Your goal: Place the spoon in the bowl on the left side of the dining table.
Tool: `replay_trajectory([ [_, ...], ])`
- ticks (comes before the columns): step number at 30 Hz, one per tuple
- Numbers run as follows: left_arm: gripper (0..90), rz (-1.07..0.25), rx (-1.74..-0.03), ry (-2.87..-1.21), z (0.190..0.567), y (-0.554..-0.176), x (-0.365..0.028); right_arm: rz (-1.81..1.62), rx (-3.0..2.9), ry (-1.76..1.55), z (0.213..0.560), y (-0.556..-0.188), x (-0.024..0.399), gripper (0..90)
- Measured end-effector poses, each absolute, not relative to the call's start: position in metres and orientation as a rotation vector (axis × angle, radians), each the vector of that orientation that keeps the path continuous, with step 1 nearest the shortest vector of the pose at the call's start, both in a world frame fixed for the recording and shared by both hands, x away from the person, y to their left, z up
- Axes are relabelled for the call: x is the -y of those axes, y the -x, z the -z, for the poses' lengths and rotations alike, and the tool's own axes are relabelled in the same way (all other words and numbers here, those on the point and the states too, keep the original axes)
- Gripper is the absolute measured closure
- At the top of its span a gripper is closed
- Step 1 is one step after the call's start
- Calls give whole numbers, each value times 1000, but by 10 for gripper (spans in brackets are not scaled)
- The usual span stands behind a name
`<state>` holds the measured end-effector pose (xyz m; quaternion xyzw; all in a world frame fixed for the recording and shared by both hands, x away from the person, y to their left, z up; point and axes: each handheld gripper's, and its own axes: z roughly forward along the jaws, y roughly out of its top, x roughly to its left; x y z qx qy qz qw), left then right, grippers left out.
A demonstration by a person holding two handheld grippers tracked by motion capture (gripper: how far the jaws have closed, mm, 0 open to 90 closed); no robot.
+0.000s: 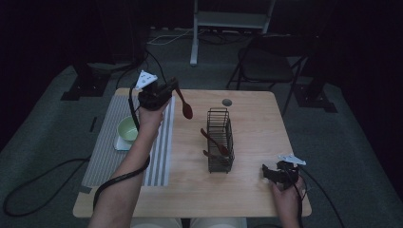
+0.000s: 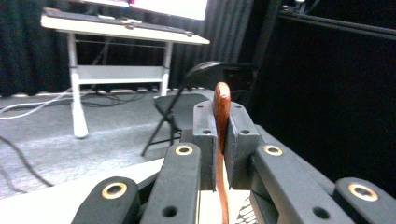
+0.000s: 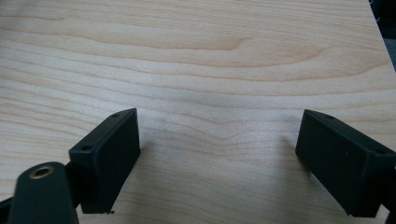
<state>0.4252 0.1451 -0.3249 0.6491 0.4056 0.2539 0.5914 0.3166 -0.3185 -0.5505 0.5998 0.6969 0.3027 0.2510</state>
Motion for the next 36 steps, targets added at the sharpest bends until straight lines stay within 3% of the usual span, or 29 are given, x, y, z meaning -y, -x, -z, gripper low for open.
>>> replay_trajectory([
  [17,843,-654,-996,-1467,330,-410,-202,-824,-1895,-1638,550,-317,318,131],
  [36,843,-775,-1179,-1407,358,-396,-274,-823,-1895,-1636,550,-317,318,131],
])
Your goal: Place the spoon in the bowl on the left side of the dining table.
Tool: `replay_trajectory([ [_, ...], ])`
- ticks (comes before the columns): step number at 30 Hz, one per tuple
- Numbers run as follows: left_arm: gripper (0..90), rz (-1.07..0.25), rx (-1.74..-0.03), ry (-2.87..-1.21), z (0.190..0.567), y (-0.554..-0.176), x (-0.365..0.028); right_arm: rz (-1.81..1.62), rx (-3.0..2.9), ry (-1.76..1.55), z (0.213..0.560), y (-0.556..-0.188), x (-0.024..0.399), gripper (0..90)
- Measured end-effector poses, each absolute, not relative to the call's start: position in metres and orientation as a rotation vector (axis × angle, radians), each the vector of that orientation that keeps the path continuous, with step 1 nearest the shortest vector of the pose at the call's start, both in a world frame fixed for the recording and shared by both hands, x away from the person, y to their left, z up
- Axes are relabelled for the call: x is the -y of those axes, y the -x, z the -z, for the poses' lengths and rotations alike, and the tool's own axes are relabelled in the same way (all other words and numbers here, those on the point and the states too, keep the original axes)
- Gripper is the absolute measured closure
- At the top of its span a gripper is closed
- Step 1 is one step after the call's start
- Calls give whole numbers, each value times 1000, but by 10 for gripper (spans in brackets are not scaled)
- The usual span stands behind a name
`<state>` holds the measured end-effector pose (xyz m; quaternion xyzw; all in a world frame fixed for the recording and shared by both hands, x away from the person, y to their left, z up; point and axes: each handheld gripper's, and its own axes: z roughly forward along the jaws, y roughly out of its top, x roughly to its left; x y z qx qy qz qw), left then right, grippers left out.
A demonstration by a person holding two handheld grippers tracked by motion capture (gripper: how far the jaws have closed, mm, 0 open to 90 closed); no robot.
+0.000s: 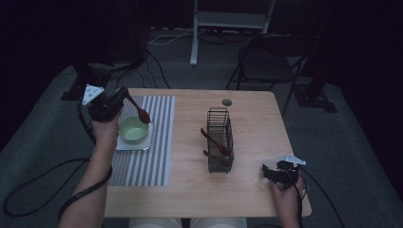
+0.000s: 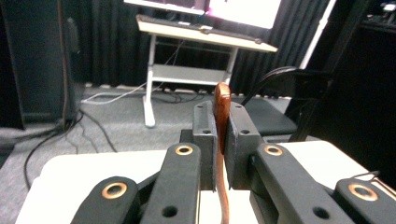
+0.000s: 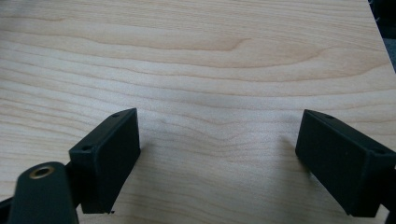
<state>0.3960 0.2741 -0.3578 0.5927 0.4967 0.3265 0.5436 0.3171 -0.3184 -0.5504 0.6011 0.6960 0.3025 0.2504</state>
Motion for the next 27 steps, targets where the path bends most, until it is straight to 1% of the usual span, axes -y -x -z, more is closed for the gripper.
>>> replay_trajectory([
  [11,842,-784,-1254,-1388,388,-394,-294,-824,-1894,-1637,550,-317,318,131],
  [17,842,-758,-1302,-1354,407,-394,-307,-823,-1895,-1636,550,-317,318,132],
  [27,842,-762,-1336,-1342,434,-388,-307,-823,-1895,-1636,550,-317,318,131],
])
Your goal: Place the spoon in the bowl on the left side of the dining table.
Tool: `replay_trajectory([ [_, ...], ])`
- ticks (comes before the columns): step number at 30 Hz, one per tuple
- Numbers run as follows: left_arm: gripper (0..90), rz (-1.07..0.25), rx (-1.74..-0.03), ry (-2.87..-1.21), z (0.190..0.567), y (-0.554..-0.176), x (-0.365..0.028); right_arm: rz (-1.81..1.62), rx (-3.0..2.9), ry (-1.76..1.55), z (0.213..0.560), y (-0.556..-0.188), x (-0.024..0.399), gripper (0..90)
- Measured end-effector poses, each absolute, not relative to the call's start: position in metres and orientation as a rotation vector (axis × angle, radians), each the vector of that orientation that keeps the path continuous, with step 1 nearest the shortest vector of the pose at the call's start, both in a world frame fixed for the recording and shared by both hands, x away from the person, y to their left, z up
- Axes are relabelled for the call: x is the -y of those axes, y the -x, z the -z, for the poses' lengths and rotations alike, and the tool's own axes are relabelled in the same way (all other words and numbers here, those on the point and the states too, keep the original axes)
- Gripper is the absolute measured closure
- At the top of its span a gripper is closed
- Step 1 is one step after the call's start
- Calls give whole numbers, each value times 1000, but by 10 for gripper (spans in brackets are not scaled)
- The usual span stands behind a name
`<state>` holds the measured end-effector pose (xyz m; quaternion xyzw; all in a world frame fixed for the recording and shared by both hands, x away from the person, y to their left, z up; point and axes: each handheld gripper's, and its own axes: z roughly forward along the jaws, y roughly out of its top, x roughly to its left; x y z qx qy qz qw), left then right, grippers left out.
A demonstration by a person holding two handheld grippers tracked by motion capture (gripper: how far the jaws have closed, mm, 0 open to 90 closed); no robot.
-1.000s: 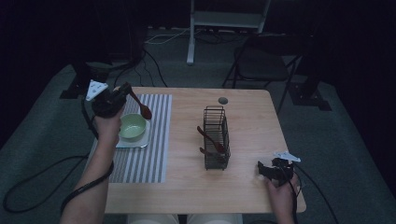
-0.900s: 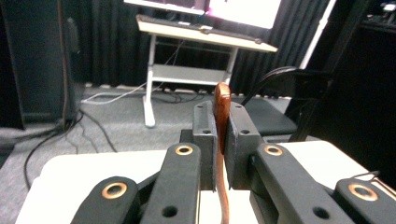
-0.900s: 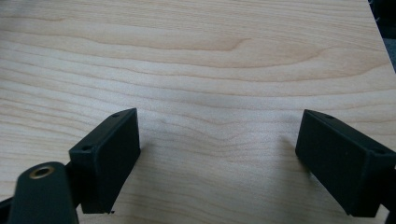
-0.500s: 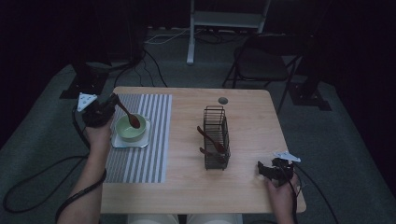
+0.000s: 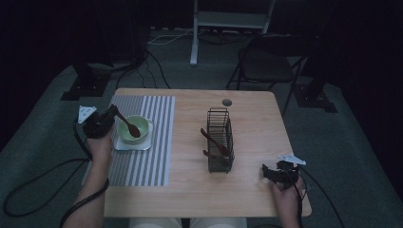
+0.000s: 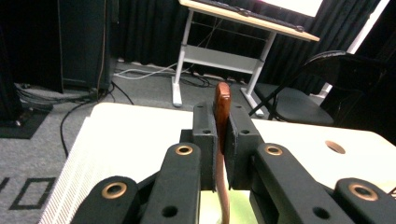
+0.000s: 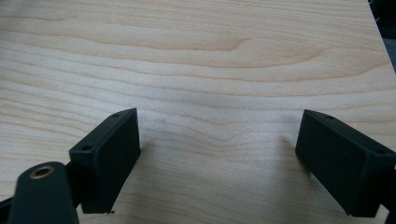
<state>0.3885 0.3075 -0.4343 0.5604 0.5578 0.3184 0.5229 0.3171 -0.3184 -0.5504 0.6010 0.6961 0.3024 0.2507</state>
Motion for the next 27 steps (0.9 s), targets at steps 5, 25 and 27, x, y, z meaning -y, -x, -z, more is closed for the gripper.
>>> replay_trajectory([
  [5,841,-749,-1362,-1293,452,-379,-313,-823,-1895,-1636,550,-317,318,131],
  [25,835,-670,-1370,-1248,478,-330,-337,-823,-1895,-1636,550,-317,318,132],
  [27,835,-652,-1381,-1264,482,-328,-336,-823,-1895,-1635,550,-317,318,132],
])
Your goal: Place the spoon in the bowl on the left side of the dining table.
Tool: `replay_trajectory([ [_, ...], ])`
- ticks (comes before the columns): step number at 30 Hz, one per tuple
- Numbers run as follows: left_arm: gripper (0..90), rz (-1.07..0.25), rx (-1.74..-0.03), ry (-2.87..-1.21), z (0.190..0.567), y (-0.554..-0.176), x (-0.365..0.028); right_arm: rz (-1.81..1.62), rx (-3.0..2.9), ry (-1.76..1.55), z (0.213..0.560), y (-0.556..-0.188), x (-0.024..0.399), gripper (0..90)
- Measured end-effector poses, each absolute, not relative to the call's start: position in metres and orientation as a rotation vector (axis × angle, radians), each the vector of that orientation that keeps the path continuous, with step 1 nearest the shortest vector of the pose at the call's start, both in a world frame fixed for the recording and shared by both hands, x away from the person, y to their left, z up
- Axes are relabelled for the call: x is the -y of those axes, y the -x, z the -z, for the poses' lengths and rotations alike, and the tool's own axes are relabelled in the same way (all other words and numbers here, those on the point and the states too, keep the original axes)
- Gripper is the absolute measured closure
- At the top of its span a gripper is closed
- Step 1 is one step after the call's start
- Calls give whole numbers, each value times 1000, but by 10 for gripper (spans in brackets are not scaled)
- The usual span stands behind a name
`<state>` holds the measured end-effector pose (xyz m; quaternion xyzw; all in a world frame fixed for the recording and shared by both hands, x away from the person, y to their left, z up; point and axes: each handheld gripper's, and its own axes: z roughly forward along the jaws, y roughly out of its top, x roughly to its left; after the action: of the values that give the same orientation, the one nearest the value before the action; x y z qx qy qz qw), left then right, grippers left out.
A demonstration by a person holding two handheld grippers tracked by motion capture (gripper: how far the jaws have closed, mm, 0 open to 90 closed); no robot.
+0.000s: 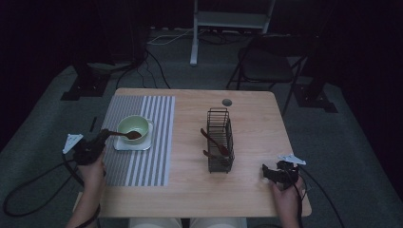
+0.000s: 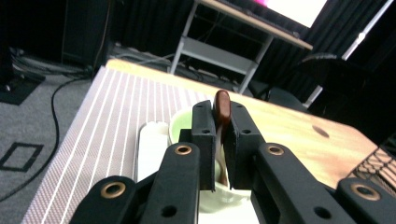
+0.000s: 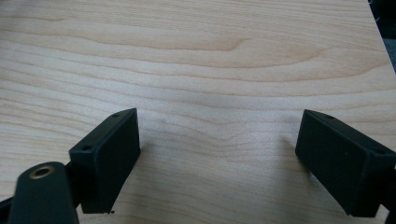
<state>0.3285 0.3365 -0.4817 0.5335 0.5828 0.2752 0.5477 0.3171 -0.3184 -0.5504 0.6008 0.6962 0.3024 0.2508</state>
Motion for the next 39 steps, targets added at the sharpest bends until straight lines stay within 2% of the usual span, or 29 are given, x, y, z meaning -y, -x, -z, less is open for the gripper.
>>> replay_trajectory([
  [7,830,-622,-1399,-1342,498,-328,-330,-823,-1895,-1636,550,-317,318,132],
  [12,687,-703,-1398,-1428,499,-326,-324,-823,-1895,-1636,550,-317,318,132],
  [14,665,-727,-1404,-1451,498,-326,-323,-823,-1895,-1636,550,-317,318,131],
  [16,638,-731,-1402,-1468,498,-325,-323,-823,-1895,-1636,550,-317,318,131],
  [19,550,-736,-1424,-1481,500,-325,-322,-823,-1894,-1636,550,-317,318,131],
  [22,402,-716,-1457,-1504,503,-326,-321,-823,-1895,-1636,550,-317,318,131],
  [23,326,-707,-1454,-1518,505,-326,-321,-823,-1894,-1636,550,-317,318,132],
  [24,286,-715,-1462,-1535,507,-325,-321,-823,-1895,-1636,550,-317,318,131],
  [26,263,-689,-1474,-1542,510,-323,-321,-823,-1895,-1636,550,-317,318,132],
  [28,183,-677,-1490,-1574,513,-323,-320,-823,-1895,-1636,550,-317,318,132],
  [32,181,-661,-1465,-1589,517,-318,-321,-823,-1895,-1636,550,-317,318,131],
  [35,111,-640,-1446,-1635,518,-314,-323,-822,-1895,-1637,550,-317,318,131],
  [39,102,-651,-1463,-1656,518,-308,-324,-823,-1894,-1638,550,-317,318,131],
])
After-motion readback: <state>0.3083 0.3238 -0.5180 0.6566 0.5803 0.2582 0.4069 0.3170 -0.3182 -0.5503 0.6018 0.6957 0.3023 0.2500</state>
